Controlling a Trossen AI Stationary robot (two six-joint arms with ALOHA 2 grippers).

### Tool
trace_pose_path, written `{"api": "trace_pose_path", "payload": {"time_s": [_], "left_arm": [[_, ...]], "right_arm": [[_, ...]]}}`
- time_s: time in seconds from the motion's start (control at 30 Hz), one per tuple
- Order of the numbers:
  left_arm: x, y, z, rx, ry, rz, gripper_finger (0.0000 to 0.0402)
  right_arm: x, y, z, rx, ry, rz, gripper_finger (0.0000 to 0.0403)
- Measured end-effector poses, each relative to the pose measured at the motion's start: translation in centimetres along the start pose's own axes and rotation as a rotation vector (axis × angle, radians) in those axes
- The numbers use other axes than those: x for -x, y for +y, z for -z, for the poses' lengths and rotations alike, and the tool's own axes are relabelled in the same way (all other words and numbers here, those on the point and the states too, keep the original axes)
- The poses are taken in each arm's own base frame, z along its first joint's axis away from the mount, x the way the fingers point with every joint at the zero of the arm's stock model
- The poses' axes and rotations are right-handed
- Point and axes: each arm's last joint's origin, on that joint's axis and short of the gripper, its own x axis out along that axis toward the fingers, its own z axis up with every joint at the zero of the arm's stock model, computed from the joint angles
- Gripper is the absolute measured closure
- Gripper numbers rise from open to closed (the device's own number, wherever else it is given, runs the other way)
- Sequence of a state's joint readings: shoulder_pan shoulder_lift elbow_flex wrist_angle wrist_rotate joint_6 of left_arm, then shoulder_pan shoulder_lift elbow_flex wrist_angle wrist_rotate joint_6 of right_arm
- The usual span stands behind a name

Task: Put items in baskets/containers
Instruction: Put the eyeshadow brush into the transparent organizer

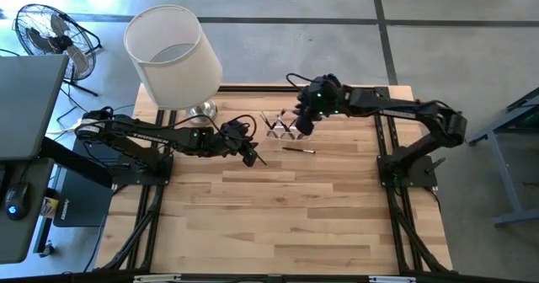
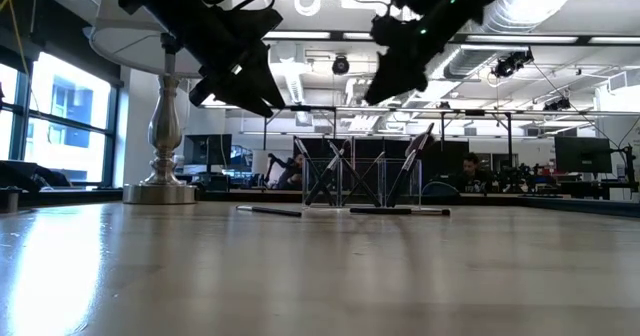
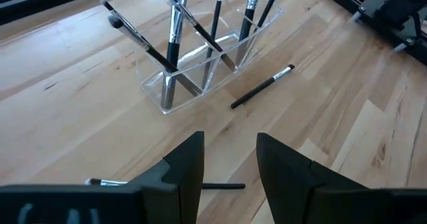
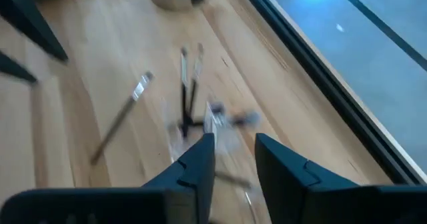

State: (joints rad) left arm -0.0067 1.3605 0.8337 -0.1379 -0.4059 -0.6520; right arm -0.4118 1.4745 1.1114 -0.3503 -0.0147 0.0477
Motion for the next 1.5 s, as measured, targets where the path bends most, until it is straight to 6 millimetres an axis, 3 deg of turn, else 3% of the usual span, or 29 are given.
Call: {"api": "trace_pose_path", "payload": {"time_s": [0.13,0.3,0.43,0.63,0.77,1.0,1.2,1.5], "left_arm": [[0.0,0.0,0.0,-0.053,-0.003,-0.004,0.0266],[0.0,0.2,0.3,-0.316,0.038,-0.006,0.0266],[0.1,0.8,1.3,-0.516,0.171,0.019,0.0266],[-1.4,1.4,3.3,-0.600,0.326,-0.044,0.0266],[-3.1,1.5,4.5,-0.466,0.362,-0.103,0.0266],[-4.6,2.0,5.8,-0.023,0.309,-0.283,0.0266],[-4.8,2.9,5.8,0.030,0.257,-0.351,0.0266],[-6.3,5.2,3.9,0.226,0.171,-0.341,0.0266]], "right_arm": [[1.9,0.8,0.9,0.021,0.086,0.062,0.0349],[3.1,1.9,1.7,0.059,0.160,0.069,0.0398],[3.3,2.5,1.9,0.038,0.174,0.061,0.0384],[3.1,2.9,2.5,0.027,0.190,0.055,0.0376],[2.6,2.8,3.5,0.029,0.217,0.058,0.0384],[1.7,2.6,5.6,-0.002,0.285,0.069,0.0399],[1.5,2.6,6.1,-0.024,0.291,0.071,0.0399],[1.3,2.8,5.4,-0.035,0.221,0.026,0.0401]]}}
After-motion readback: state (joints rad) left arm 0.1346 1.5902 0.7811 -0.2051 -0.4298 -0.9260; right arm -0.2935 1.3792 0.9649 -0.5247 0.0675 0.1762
